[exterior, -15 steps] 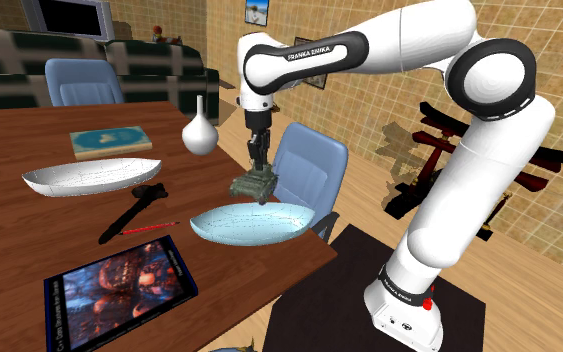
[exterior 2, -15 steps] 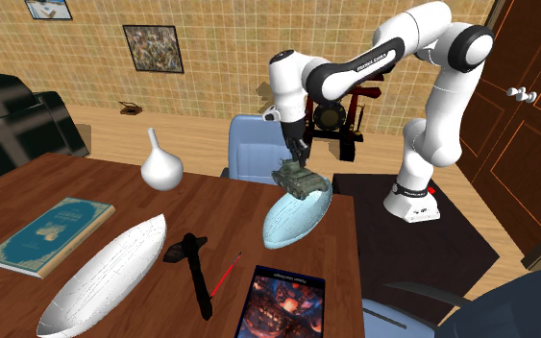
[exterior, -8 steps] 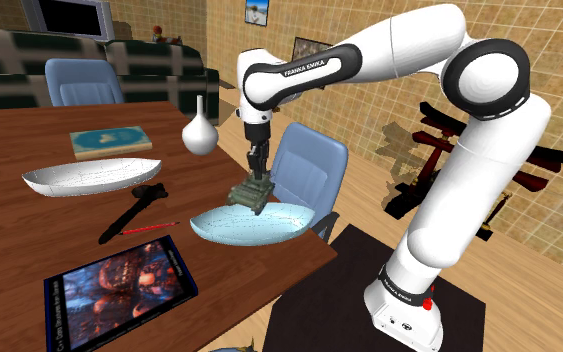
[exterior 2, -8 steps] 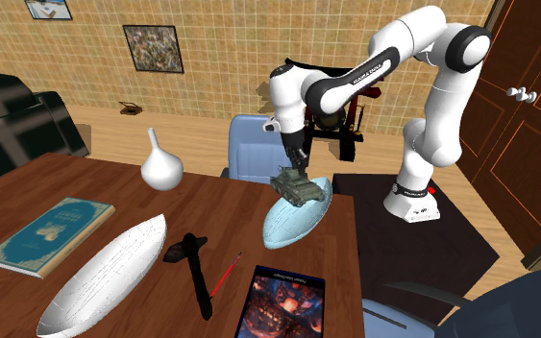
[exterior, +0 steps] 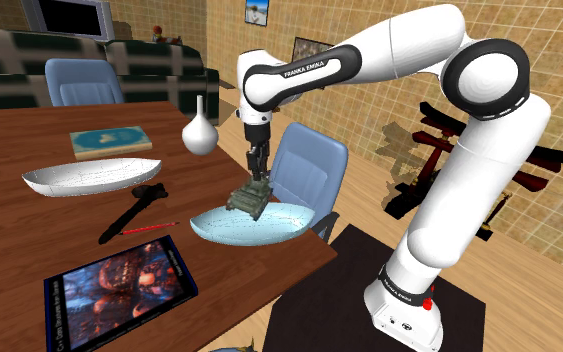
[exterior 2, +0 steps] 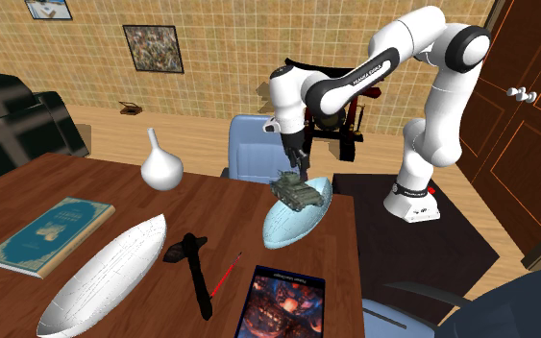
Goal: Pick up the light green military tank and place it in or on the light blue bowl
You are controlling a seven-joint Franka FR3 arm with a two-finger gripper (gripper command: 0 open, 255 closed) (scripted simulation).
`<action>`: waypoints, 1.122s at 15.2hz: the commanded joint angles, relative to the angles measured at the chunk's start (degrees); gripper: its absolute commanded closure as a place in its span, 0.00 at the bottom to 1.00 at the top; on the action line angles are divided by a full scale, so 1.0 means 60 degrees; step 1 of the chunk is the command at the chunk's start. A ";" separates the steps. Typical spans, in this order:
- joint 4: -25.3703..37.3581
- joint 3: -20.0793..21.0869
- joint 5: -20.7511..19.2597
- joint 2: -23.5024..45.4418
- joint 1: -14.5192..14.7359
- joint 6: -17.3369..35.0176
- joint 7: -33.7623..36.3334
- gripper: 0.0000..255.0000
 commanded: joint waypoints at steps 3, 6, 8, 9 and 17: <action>0.0008 0.0000 0.0000 -0.0002 0.0000 -0.0001 0.0000 0.00; 0.0306 -0.0003 0.0001 -0.0022 -0.0003 -0.0319 -0.0003 0.00; 0.0951 -0.0007 -0.0003 -0.0019 -0.0007 -0.0961 0.0000 0.00; 0.1220 -0.0008 -0.0007 -0.0004 -0.0008 -0.1215 0.0003 0.00; 0.1220 -0.0008 -0.0007 -0.0004 -0.0008 -0.1215 0.0003 0.00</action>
